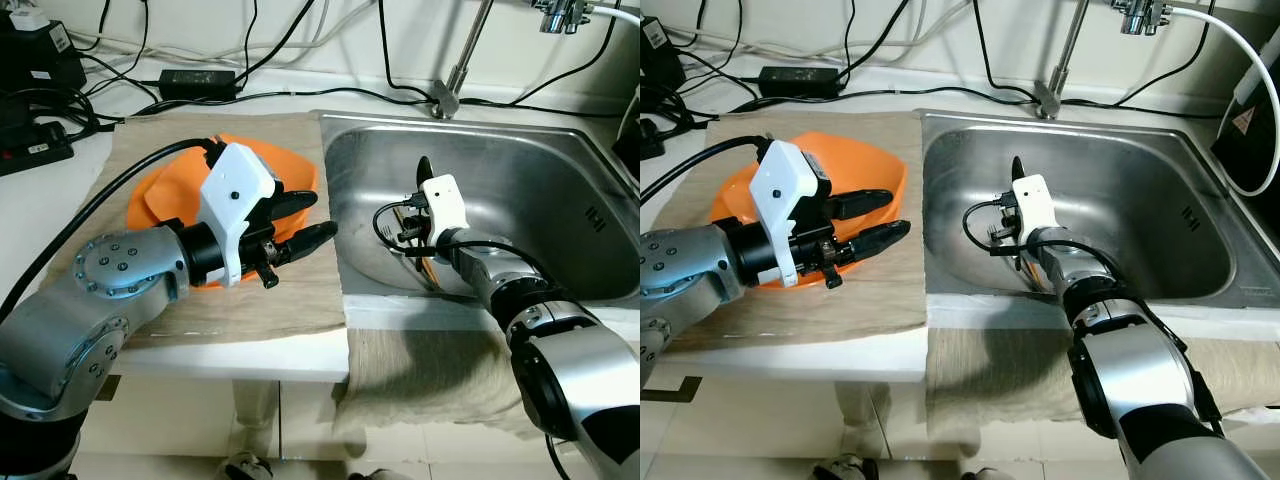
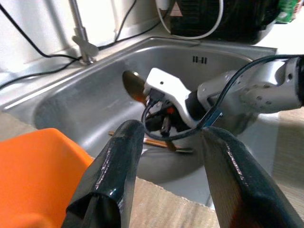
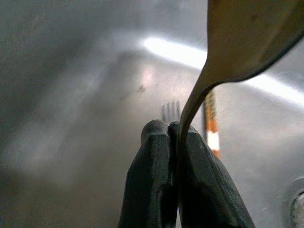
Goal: Kitchen organization
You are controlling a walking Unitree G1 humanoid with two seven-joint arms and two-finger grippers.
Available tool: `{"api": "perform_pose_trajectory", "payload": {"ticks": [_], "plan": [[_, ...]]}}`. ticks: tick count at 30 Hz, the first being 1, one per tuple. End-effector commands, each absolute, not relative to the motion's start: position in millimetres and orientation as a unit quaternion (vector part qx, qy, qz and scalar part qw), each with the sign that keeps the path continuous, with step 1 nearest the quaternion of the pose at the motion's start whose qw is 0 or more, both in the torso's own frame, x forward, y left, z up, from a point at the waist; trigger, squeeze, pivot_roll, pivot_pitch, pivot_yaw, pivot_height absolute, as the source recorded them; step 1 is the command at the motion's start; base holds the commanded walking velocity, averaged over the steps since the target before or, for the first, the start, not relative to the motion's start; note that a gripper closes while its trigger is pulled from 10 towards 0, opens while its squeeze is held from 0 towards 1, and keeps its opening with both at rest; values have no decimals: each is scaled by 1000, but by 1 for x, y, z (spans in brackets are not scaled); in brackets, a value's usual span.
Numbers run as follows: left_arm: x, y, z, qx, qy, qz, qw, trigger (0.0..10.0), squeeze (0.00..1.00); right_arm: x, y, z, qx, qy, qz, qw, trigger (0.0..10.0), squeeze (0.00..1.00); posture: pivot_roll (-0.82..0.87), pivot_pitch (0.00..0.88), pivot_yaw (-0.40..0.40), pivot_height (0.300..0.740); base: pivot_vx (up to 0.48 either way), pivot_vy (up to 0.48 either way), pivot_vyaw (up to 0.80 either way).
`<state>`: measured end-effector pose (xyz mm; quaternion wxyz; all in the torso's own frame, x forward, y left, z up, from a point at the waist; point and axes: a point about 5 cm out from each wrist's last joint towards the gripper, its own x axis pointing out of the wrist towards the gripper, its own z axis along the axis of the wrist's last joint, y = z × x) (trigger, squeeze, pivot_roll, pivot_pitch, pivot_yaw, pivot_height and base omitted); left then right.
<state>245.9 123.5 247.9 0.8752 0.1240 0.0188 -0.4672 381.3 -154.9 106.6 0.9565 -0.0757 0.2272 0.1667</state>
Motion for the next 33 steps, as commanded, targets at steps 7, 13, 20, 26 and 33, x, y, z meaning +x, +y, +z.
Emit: {"api": "perform_pose_trajectory", "payload": {"ticks": [7,13,20,26,33], "plan": [[241,121,251,127,17,-476,870,10000,0,375,-158,95,-65,249,169,951,10000,922,51,91,-69,740,0,0,0],[243,123,251,130,16,-470,873,10000,0,376,-159,97,-70,248,172,951,10000,984,51,81,-75,740,0,0,0],[251,137,259,135,7,-434,891,10000,0,383,-160,111,-71,223,173,957,10000,1000,57,50,-73,740,0,0,0],[268,165,278,125,-26,-330,935,10000,0,396,-156,145,-42,139,191,971,10000,51,57,20,-84,740,0,0,0],[279,213,287,90,-5,-228,969,10000,1000,402,-148,192,38,8,250,967,10000,0,50,4,-76,740,0,0,0]]}}
